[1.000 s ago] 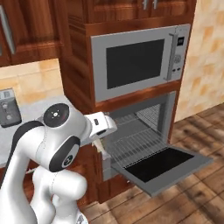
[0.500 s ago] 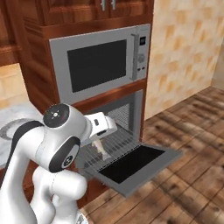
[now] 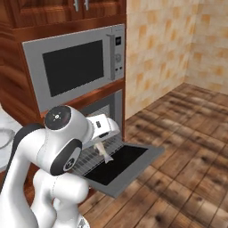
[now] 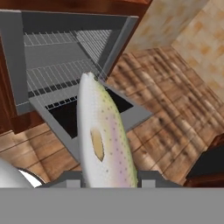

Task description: Place the fish on the bottom rack of the oven, and slide the tray back inside. Close the oven door.

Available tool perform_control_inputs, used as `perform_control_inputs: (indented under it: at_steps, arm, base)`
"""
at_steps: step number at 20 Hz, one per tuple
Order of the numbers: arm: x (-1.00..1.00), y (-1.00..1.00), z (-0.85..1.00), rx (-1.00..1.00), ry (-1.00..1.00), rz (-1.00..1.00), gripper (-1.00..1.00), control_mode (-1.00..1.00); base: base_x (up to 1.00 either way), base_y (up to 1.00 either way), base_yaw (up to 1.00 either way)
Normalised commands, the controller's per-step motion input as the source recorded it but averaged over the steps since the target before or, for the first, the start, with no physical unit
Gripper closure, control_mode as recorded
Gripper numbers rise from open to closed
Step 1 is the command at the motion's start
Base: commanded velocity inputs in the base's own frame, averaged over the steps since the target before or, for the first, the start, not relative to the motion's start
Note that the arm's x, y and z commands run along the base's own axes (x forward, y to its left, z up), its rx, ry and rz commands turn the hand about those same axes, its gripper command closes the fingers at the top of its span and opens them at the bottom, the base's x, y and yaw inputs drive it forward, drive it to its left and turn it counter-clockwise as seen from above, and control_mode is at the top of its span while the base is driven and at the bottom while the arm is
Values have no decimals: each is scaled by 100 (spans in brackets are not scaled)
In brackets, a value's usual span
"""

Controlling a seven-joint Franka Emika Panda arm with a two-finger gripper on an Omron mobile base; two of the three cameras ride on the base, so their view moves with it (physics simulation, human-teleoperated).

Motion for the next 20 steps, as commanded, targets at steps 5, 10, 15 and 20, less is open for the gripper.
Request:
perform_control_inputs:
  at_steps: [5,10,15,20]
  arm:
    - [0,0,0,0,0,0,100,100]
    - [4,0,-1,0,0,0,100,-100]
    - [0,0,-7,0,0,5,100,-100]
    - [0,6,-9,0,1,1,100,-100]
  base:
    - [25,1,-21]
    - [0,0,0]
    - [0,0,0]
    - [0,0,0]
